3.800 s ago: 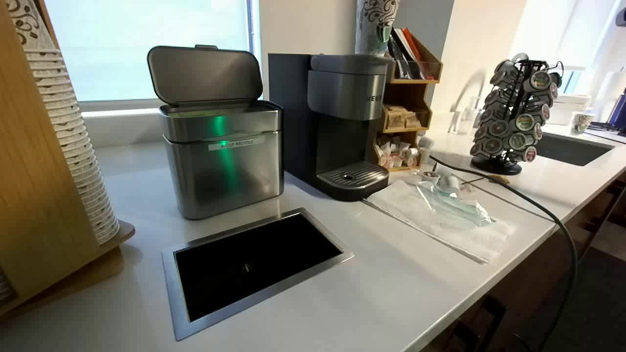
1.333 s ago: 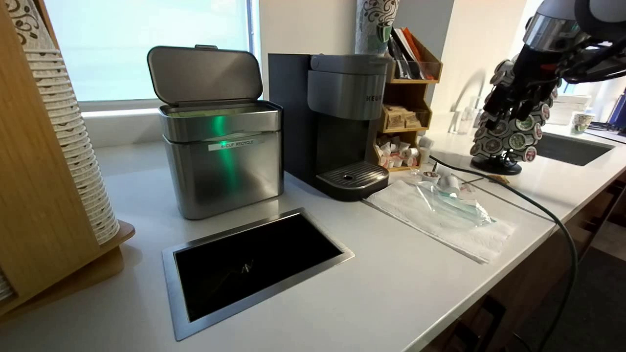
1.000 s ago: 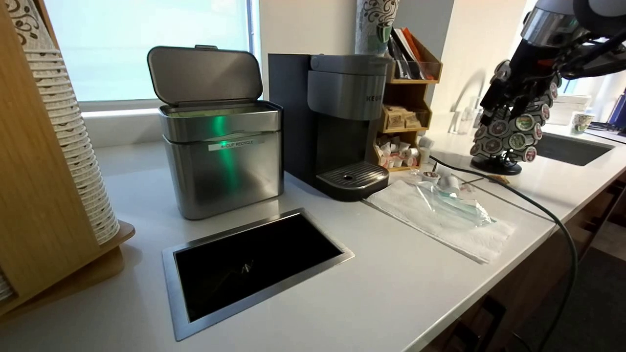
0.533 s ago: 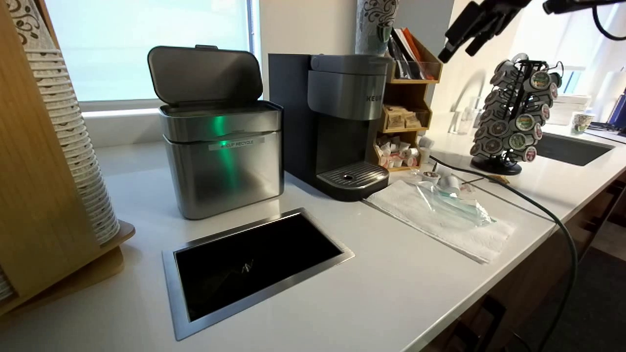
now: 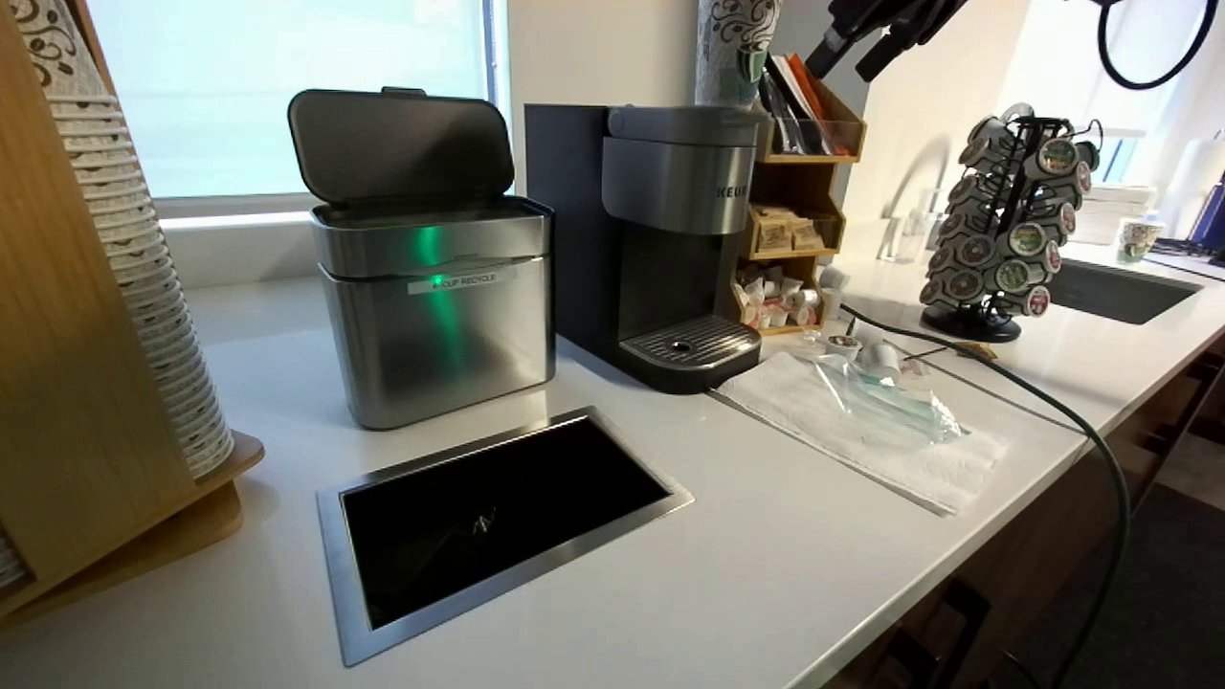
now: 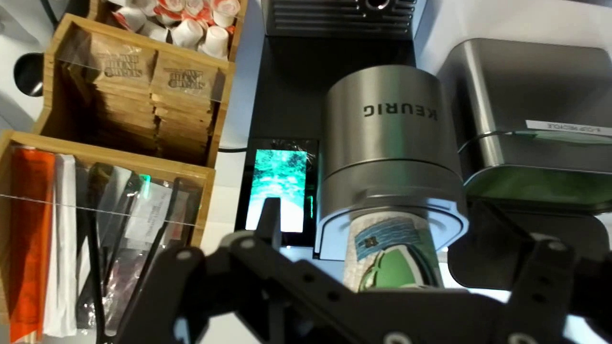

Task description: Remove the cup off of the coffeemaker, then open the lid of the coffeemaker

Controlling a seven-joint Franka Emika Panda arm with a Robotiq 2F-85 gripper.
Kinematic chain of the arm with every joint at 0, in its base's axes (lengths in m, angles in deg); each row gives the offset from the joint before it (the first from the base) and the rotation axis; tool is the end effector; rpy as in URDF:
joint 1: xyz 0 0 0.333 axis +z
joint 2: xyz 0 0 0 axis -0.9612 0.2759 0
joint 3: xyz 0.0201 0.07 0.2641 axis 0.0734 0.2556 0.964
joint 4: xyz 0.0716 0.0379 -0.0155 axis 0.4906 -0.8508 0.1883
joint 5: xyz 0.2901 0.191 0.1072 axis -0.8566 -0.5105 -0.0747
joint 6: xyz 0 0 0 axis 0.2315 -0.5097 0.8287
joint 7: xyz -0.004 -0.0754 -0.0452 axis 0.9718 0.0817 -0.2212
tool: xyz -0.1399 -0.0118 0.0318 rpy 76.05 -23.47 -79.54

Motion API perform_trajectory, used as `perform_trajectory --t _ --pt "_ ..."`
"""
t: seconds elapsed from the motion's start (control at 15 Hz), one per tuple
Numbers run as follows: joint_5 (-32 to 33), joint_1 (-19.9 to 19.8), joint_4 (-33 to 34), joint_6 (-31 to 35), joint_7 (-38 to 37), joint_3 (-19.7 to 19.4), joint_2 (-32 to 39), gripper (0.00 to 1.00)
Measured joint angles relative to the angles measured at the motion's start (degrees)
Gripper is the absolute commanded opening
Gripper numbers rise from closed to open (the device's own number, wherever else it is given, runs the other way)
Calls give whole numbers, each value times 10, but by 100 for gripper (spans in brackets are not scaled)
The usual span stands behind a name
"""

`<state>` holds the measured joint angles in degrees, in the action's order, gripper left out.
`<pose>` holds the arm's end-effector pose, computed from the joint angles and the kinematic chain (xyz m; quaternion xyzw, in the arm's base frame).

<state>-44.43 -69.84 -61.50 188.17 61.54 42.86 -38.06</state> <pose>0.4912 0.0159 0.5089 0.9257 0.0653 0.3724 0.0099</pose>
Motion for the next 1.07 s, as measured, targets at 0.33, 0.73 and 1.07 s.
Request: perform_trajectory --t 0.33,0.73,1.07 --pt "-13 12 -7 31 10 -1 -8 100" --pt "-20 10 -9 87 -11 6 -27 100" --pt "-26 -7 36 53 -65 10 -48 100"
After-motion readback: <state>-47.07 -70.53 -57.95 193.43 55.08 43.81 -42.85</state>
